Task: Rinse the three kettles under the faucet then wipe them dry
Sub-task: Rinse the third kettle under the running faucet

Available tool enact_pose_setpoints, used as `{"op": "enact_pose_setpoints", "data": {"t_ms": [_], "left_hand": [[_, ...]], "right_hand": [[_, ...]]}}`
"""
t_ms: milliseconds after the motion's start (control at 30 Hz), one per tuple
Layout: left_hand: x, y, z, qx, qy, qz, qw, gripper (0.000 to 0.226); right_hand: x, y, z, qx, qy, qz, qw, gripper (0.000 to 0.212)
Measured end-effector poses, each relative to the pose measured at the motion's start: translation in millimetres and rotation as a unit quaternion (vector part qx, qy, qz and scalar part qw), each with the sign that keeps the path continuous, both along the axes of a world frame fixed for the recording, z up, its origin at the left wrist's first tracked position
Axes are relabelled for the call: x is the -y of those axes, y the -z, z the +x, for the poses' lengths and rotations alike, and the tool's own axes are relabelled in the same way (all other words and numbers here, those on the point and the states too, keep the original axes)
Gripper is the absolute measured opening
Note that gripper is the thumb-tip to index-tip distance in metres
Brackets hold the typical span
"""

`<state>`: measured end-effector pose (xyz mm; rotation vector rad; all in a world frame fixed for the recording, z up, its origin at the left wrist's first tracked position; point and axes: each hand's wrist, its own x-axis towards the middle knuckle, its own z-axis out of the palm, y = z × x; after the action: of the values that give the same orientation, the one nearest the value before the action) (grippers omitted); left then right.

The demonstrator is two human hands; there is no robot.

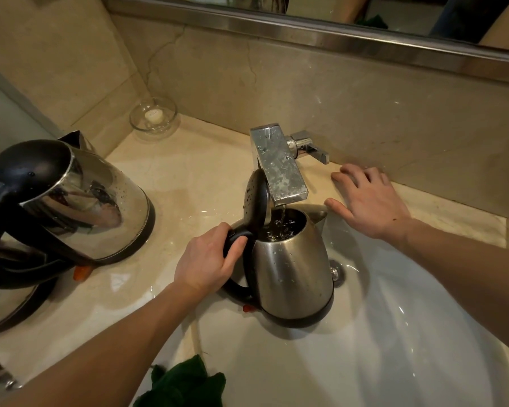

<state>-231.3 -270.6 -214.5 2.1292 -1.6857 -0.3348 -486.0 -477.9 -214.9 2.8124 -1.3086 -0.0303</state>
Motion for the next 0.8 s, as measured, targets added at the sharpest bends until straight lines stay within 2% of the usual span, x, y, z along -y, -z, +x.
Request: {"op": "enact_pose_setpoints", "data": {"t_ms": [800], "left_hand": [[-0.9,-4.7,-4.1,-0.005,-0.003,-0.011,1.000,0.056]], "right_hand": [[1.4,1.9,-1.6,0.041,0.009,0.026,0.999,0.065]]}}
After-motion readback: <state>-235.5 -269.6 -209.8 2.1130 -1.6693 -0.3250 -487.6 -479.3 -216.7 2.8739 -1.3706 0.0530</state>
